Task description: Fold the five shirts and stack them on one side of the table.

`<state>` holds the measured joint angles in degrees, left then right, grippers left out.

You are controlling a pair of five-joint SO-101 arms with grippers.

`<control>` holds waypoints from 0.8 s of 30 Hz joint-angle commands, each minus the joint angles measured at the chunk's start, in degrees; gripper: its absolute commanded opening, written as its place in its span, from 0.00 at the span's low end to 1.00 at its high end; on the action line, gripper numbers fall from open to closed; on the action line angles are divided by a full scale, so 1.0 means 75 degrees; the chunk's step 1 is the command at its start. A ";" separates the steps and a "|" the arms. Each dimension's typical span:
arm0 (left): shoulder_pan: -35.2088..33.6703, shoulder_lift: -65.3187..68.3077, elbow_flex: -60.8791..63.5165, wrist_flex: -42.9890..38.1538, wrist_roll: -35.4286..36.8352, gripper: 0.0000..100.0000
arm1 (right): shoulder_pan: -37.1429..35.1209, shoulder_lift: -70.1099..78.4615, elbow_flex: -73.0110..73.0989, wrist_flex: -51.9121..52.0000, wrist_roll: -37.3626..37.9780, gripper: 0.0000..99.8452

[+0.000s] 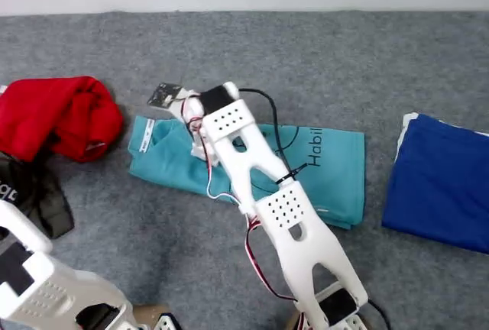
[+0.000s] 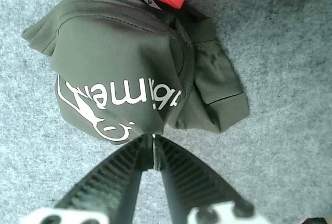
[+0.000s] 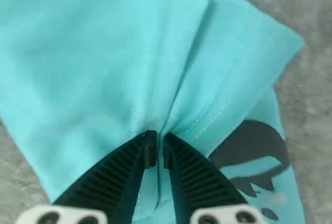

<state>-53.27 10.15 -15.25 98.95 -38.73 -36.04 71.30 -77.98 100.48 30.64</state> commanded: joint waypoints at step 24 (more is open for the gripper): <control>0.0012 -0.0047 -0.0029 -0.0082 -0.0082 0.02 | -0.0252 -0.2081 0.1887 0.0311 -0.0492 0.04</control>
<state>-53.27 10.15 -15.25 98.95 -38.90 -40.97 59.96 -60.40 100.48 27.47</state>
